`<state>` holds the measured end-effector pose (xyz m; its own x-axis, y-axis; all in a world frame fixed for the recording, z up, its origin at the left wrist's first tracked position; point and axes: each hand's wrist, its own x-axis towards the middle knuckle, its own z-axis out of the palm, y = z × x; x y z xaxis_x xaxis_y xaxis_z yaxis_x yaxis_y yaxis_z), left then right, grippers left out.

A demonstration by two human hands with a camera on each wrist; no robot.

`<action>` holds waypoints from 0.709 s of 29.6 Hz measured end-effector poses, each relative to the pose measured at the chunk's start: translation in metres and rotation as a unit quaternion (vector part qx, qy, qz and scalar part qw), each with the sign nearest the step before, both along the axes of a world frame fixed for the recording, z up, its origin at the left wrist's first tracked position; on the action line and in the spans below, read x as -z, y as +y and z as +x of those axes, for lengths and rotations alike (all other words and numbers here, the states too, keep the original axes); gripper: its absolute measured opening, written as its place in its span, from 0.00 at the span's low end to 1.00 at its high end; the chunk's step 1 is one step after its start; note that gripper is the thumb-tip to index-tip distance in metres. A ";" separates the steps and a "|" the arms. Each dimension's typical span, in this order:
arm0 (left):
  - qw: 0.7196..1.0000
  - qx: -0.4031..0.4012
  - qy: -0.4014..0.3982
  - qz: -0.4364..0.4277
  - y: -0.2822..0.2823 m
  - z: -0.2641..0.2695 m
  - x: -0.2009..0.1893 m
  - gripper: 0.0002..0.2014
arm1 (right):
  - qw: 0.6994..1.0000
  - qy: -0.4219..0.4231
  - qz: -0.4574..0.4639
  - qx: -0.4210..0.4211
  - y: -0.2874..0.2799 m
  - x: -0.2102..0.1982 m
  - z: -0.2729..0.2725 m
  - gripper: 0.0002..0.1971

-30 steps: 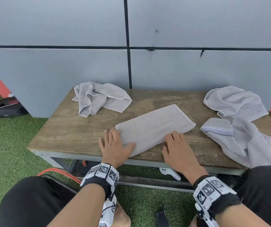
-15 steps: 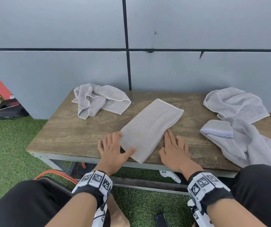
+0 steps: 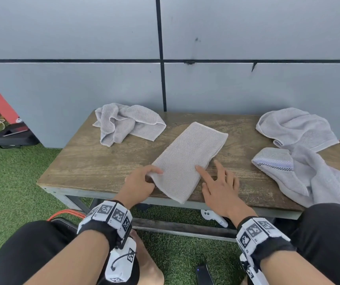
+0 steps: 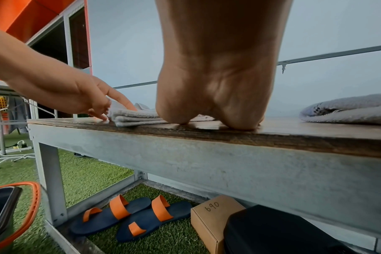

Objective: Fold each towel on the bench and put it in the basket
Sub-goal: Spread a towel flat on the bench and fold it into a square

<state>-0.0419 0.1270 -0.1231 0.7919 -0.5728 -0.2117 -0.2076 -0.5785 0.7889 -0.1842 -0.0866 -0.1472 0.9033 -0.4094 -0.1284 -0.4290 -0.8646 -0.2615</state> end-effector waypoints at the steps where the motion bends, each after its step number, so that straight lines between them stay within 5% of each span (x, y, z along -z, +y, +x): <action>1: 1.000 0.010 0.000 -0.002 0.002 0.000 -0.002 0.29 | 1.000 -0.006 0.001 0.001 0.001 0.000 -0.001 0.28; 6: 0.997 -0.011 -0.063 -0.031 0.001 0.001 -0.006 0.24 | 0.998 -0.020 0.055 0.011 0.006 -0.003 -0.008 0.26; 14: 0.988 0.013 -0.150 -0.041 0.002 -0.002 0.005 0.11 | 0.998 -0.005 0.010 -0.061 -0.002 -0.021 0.005 0.34; 21: 0.988 0.040 -0.151 0.008 0.016 -0.001 0.014 0.10 | 0.999 0.049 0.001 -0.003 -0.005 -0.020 0.008 0.35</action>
